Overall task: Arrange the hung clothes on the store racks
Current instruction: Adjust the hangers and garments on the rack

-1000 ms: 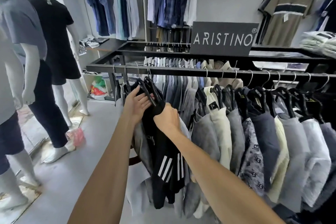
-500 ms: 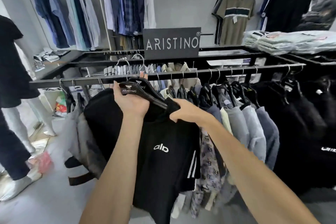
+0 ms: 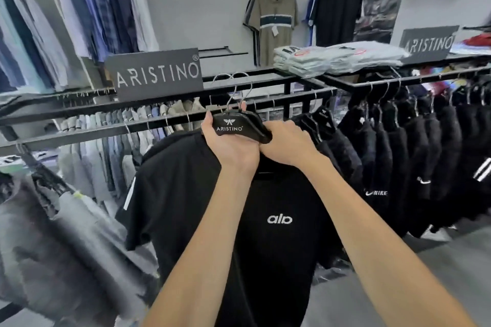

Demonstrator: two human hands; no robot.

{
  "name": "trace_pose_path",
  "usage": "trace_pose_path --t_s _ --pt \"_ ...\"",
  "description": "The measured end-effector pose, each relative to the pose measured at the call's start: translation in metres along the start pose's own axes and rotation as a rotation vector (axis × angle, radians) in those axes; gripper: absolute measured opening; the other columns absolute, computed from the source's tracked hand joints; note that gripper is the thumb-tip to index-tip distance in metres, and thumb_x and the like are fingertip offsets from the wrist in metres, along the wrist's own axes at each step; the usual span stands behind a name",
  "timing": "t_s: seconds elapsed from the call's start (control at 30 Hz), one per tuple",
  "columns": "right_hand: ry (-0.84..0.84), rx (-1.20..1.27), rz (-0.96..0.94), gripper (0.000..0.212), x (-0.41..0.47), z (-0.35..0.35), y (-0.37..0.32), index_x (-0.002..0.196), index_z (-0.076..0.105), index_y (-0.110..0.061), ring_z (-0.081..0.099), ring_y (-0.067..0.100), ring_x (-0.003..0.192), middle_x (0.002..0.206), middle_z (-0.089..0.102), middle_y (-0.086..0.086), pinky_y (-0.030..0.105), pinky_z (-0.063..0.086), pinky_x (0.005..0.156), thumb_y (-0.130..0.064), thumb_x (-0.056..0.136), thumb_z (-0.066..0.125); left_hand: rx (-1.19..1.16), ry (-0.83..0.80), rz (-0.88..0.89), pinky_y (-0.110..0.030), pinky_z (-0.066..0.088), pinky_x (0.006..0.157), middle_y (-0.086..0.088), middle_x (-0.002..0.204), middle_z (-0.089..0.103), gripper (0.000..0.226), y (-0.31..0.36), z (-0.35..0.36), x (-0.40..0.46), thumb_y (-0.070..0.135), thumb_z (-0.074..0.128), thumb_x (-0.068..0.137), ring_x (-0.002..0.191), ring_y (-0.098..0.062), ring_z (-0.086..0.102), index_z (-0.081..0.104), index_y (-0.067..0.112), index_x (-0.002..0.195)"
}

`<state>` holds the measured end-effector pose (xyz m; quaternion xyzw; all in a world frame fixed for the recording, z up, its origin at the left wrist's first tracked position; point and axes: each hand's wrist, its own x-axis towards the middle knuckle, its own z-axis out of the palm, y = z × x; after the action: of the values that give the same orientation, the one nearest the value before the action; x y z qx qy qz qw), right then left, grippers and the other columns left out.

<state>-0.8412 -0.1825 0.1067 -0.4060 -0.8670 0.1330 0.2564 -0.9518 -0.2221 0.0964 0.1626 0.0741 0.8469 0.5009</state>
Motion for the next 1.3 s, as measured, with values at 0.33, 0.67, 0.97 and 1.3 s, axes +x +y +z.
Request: trace_pose_path --t_s 0.33,0.67,0.97,1.3 --pt "0.232 -0.059 0.329 0.028 -0.051 -0.081 0.156 0.103 0.062 -0.021 0.058 0.039 0.101 0.103 0.067 0.009 0.044 0.038 0.082 -0.013 0.08 0.048 0.206 -0.126 -0.275 -0.033 0.043 0.092 -0.011 0.102 0.06 0.046 -0.181 0.059 -0.026 0.048 0.048 0.095 0.094 -0.021 0.058 0.058 0.007 0.112" --pt "0.299 -0.281 0.537 0.043 -0.121 -0.157 0.25 0.121 0.063 -0.026 0.06 0.04 0.106 0.11 0.068 0.013 0.042 0.037 0.081 -0.013 0.082 0.053 0.18 -0.198 -0.557 -0.033 0.046 0.083 -0.011 0.095 0.064 0.046 -0.302 0.086 -0.053 0.047 0.044 0.096 0.086 -0.021 0.062 0.061 0.005 0.104" --pt "0.301 -0.442 0.623 0.033 -0.131 -0.163 0.268 0.118 0.064 -0.019 0.059 0.04 0.105 0.111 0.067 0.014 0.041 0.034 0.077 -0.019 0.085 0.059 0.164 -0.239 -0.673 -0.036 0.044 0.094 -0.021 0.12 0.057 0.055 -0.333 0.078 -0.044 0.051 0.043 0.095 0.102 -0.027 0.059 0.055 0.001 0.117" --pt "0.299 -0.417 0.705 0.032 -0.09 -0.149 0.247 0.119 0.061 -0.013 0.058 0.04 0.113 0.122 0.063 0.016 0.043 0.041 0.089 -0.018 0.088 0.055 0.272 -0.263 -0.931 -0.043 0.029 0.117 -0.029 0.147 0.038 0.079 -0.299 0.064 0.012 0.06 0.038 0.097 0.137 -0.036 0.039 0.04 -0.009 0.136"
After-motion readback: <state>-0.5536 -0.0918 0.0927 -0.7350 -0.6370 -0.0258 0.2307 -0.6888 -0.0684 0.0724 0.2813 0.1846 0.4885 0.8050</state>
